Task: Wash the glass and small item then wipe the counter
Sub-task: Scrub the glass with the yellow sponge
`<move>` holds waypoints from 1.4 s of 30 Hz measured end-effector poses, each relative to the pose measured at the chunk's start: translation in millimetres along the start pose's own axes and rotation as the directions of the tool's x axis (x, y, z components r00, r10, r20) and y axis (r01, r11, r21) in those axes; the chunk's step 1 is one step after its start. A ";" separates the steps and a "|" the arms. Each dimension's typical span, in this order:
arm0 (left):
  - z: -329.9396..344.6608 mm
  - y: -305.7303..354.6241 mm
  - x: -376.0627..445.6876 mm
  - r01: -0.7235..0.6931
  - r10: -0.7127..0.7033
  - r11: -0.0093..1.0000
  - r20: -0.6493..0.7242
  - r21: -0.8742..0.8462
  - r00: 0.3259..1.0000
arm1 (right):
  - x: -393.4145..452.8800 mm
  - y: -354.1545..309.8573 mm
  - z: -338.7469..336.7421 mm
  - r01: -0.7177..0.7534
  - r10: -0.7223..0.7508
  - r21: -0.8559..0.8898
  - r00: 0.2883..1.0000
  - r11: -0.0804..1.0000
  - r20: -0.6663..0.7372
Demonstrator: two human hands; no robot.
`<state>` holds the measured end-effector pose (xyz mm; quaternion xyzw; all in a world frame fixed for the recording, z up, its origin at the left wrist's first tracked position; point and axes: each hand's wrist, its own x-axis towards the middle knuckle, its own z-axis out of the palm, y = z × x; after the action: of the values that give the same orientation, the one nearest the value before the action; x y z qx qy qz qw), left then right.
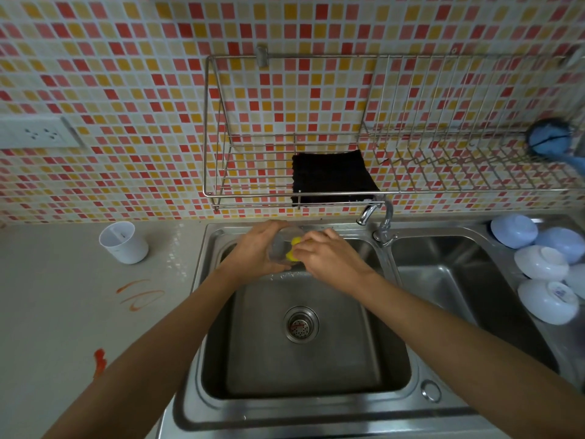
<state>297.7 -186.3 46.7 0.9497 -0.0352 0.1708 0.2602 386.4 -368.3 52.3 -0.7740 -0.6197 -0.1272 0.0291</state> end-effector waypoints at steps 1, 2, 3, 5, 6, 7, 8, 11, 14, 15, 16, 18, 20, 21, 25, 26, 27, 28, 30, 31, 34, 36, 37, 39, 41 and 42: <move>1.1 1.4 -0.1 0.003 -0.003 1.000 0.001 -0.013 1.000 | 0.5 1.9 -0.3 0.022 -0.022 -0.035 1.000 0.999 0.001; 1.6 2.6 0.0 0.014 -0.014 1.000 0.000 -0.025 1.000 | 0.8 1.9 -0.5 0.032 -0.033 -0.057 0.999 0.998 -0.007; 2.0 2.8 0.0 0.030 -0.030 0.999 -0.007 -0.039 1.000 | 0.2 1.5 -1.6 0.038 -0.040 -0.068 0.999 0.997 -0.032; 2.1 3.2 -1.5 0.077 -0.079 0.994 -0.026 -0.074 0.996 | -2.2 0.5 -2.5 0.035 -0.044 -0.084 0.993 0.996 -0.108; 2.2 4.1 -2.5 0.103 -0.107 0.990 -0.036 -0.093 0.994 | -3.1 0.3 -2.2 0.017 -0.029 -0.087 0.989 0.996 -0.147; 2.8 5.2 -3.7 0.128 -0.133 0.986 -0.044 -0.110 0.990 | -3.1 -0.2 -2.1 -0.003 -0.012 -0.081 0.984 0.997 -0.177; 3.7 6.8 -5.2 0.152 -0.159 0.981 -0.050 -0.120 0.986 | -2.3 -1.2 -1.2 -0.017 0.002 -0.070 0.978 0.997 -0.207; 11.4 9.5 -8.8 0.216 -0.226 0.970 -0.088 -0.115 0.970 | -0.6 -11.1 1.0 -0.043 0.039 -0.008 0.957 0.999 -0.288; 17.1 10.5 -8.6 0.266 -0.282 0.957 -0.144 -0.117 0.949 | 0.3 -26.5 4.2 -0.095 0.118 0.087 0.942 0.992 -0.314; 16.2 10.0 -7.3 0.271 -0.286 0.957 -0.157 -0.106 0.945 | 0.7 -30.9 4.7 -0.124 0.157 0.126 0.943 0.984 -0.294; 14.8 8.8 -5.9 0.257 -0.266 0.963 -0.162 -0.079 0.950 | 1.4 -32.9 4.6 -0.142 0.183 0.168 0.946 0.976 -0.267; 11.0 4.5 -4.9 0.194 -0.191 0.981 -0.131 0.014 0.973 | 1.5 -28.7 0.8 -0.111 0.159 0.235 0.967 0.966 -0.197; 8.0 1.1 -6.6 0.134 -0.128 0.987 -0.073 0.085 0.989 | 0.8 -15.8 -5.6 -0.044 0.062 0.215 0.995 0.976 -0.077; 7.1 0.9 -8.1 0.115 -0.110 0.990 -0.052 0.086 0.993 | 1.6 -7.7 -9.4 -0.012 0.014 0.178 1.000 0.984 -0.012; 2.7 9.3 -5.1 0.073 -0.072 0.997 -0.063 0.013 0.995 | 8.5 7.4 -16.0 0.036 -0.031 -0.051 0.995 0.998 0.095; 0.5 9.9 -2.3 0.064 -0.064 0.998 -0.066 0.007 0.996 | 8.8 5.1 -14.3 0.010 -0.005 -0.065 0.997 0.998 0.077; -1.2 9.0 0.2 0.060 -0.059 0.998 -0.063 0.007 0.996 | 7.9 0.7 -12.3 -0.028 0.030 -0.044 0.998 0.999 0.050; -2.8 7.8 2.1 0.062 -0.061 0.998 -0.054 0.010 0.997 | 6.6 -5.9 -11.1 -0.076 0.076 0.010 0.997 0.997 0.023; -4.5 4.5 3.4 0.091 -0.090 0.996 -0.026 0.011 0.996 | 5.3 -22.0 -10.1 -0.169 0.177 0.193 0.984 0.967 -0.027; -4.3 2.6 3.8 0.108 -0.108 0.994 -0.011 0.007 0.994 | 5.9 -29.4 -11.4 -0.211 0.230 0.308 0.973 0.928 -0.027; -1.4 1.7 3.4 0.098 -0.098 0.995 0.032 0.001 0.995 | 7.3 -34.2 -17.9 -0.359 0.361 0.593 0.925 0.720 0.122; 0.7 4.2 3.6 0.057 -0.058 0.998 0.068 0.024 0.996 | 2.6 -20.3 -18.4 -0.317 0.281 0.521 0.948 0.792 0.150; 1.1 6.4 4.3 0.044 -0.047 0.998 0.084 0.037 0.995 | 0.8 -11.9 -18.1 -0.244 0.208 0.378 0.969 0.893 0.135; 1.3 10.2 8.3 0.041 -0.044 0.998 0.077 0.041 0.996 | 0.3 0.6 -15.9 -0.139 0.130 0.072 0.985 0.988 0.114; 0.1 11.0 13.5 0.056 -0.058 0.998 0.052 0.039 0.997 | 2.8 -4.7 -16.8 -0.185 0.180 0.072 0.981 0.980 0.073; -0.2 10.4 14.3 0.061 -0.063 0.997 0.056 0.043 0.996 | 4.0 -12.7 -16.3 -0.218 0.211 0.177 0.976 0.960 0.058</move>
<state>309.5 -194.8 56.8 0.9600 -0.0096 0.1361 0.2445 372.3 -364.9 67.6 -0.8328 -0.5417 -0.0510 0.1015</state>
